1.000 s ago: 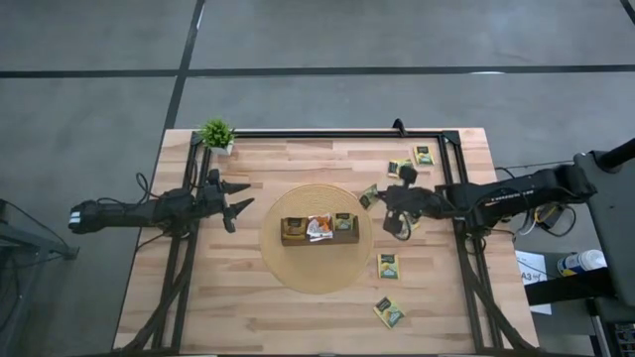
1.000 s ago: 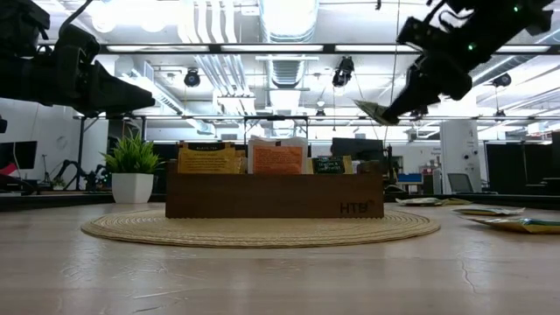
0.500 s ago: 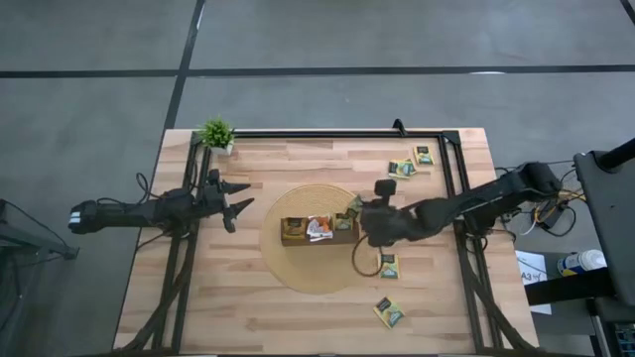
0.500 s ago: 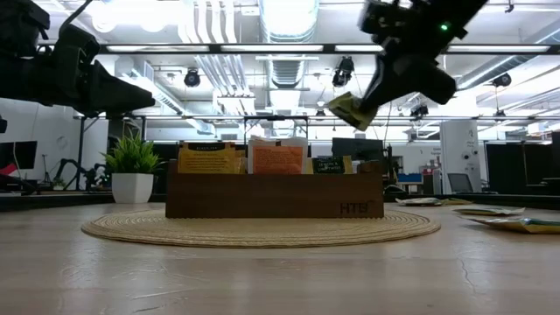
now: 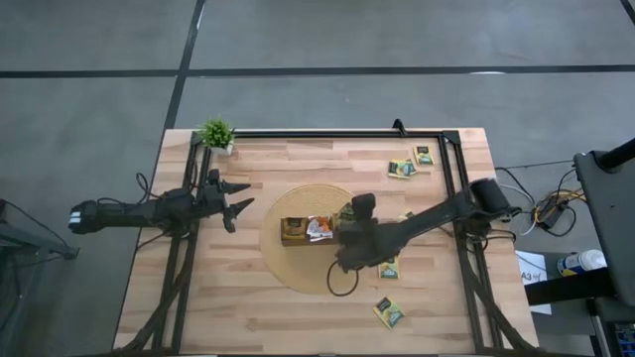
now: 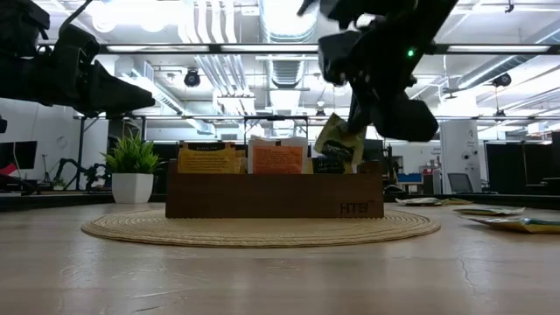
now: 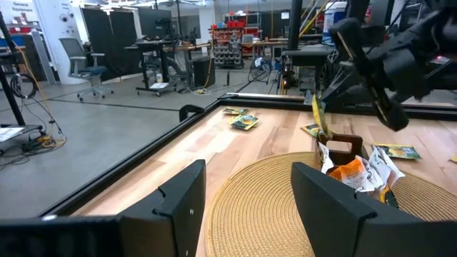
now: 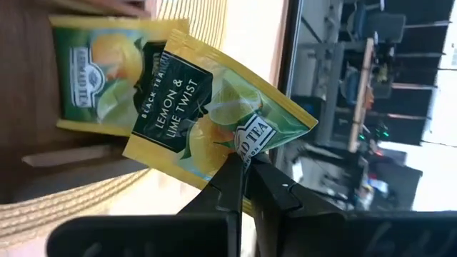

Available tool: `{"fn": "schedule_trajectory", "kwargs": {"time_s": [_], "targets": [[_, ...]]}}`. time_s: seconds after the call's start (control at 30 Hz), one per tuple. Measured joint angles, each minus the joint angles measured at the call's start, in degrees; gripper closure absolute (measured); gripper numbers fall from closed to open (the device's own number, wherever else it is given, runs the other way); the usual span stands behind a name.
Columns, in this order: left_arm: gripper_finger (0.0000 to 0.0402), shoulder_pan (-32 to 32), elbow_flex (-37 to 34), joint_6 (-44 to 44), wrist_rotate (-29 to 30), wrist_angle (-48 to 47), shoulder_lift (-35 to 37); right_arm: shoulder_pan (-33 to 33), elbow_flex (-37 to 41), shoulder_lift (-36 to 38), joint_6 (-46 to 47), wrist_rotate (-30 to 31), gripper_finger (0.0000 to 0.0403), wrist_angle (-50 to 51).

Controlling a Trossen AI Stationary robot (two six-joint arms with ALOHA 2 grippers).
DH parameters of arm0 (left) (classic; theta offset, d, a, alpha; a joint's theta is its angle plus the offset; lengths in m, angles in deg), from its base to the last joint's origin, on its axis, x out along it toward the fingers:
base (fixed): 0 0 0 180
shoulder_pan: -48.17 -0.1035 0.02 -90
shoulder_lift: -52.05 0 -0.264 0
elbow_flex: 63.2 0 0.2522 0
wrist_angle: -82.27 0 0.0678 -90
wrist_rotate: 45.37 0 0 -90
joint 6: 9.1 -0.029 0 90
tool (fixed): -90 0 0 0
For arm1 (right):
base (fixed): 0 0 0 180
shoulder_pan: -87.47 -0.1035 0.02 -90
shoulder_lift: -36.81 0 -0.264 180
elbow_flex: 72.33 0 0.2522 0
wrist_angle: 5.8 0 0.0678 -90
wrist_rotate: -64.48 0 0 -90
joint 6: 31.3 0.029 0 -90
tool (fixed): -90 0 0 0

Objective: Pick & Place Tea
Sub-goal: Put the lemon tea sachet into the right section of the wooden organizer

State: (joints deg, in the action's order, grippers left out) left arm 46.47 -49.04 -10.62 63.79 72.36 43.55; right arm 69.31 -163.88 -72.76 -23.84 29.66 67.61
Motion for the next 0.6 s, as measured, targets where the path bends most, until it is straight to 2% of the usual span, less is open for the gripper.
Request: {"fn": "schedule_trajectory", "kwargs": {"time_s": [0.13, 0.3, 0.6], "targets": [[0.0199, 0.00, -0.01, 0.01, 0.02, 0.00, 0.00, -0.24, -3.28, -3.96, 1.00, 0.54, 0.0391, 3.59], [0.0199, -0.02, -0.01, 0.00, 0.00, 0.01, 0.00, -0.26, -6.64, -7.30, -2.81, 0.33, 0.0391, 3.55], [0.0199, -0.02, -0.02, 0.00, 0.00, 0.00, 0.00, -0.35, -6.48, -7.18, -4.77, 0.17, 0.0391, 6.03]]}}
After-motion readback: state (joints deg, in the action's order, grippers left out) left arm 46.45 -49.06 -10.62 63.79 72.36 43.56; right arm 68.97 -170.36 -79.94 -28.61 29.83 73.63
